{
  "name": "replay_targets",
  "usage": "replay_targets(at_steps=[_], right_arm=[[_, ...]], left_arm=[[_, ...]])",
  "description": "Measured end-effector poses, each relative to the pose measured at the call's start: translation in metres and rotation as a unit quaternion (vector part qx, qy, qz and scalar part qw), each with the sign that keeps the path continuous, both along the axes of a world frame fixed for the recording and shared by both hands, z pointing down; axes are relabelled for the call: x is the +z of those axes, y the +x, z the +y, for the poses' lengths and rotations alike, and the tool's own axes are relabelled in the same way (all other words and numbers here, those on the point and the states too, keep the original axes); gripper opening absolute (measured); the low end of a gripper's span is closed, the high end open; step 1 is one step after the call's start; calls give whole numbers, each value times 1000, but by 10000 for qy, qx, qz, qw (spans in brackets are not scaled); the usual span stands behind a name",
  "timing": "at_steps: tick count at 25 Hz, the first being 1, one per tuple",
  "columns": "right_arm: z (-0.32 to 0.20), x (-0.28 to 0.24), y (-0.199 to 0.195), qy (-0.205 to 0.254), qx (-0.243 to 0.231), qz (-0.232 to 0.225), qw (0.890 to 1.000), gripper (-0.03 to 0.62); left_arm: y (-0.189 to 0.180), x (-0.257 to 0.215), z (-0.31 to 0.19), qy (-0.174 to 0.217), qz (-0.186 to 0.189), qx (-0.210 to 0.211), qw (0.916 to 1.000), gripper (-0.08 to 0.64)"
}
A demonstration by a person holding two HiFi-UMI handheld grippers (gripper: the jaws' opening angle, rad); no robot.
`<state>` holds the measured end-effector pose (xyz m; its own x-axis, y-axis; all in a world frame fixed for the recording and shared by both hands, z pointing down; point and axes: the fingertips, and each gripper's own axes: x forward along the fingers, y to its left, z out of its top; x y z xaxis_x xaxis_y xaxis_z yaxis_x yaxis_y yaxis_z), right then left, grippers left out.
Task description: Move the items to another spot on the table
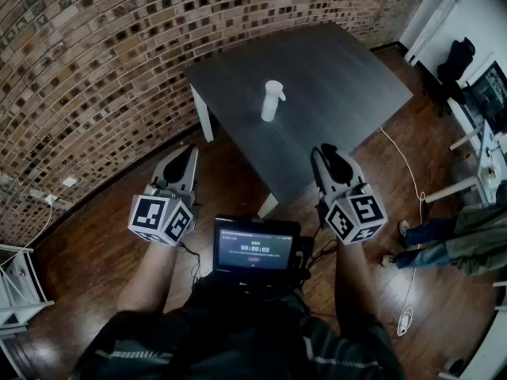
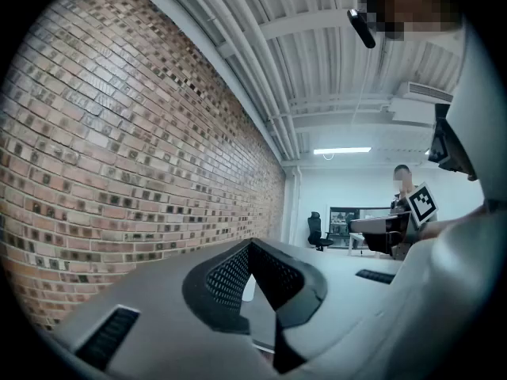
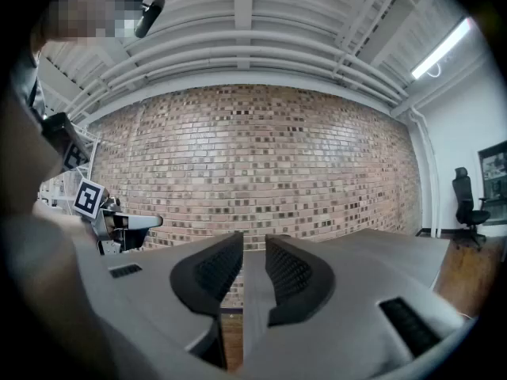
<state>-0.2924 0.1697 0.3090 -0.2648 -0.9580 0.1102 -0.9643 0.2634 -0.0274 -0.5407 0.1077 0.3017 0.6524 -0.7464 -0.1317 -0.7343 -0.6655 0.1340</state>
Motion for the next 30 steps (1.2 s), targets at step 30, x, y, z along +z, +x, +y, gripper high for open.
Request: replay_targets(at_steps=[30], right_arm=[[-200, 41, 51, -468, -998, 19, 9939, 232]], left_arm=[[75, 18, -149, -104, -346, -761, 9964, -9]])
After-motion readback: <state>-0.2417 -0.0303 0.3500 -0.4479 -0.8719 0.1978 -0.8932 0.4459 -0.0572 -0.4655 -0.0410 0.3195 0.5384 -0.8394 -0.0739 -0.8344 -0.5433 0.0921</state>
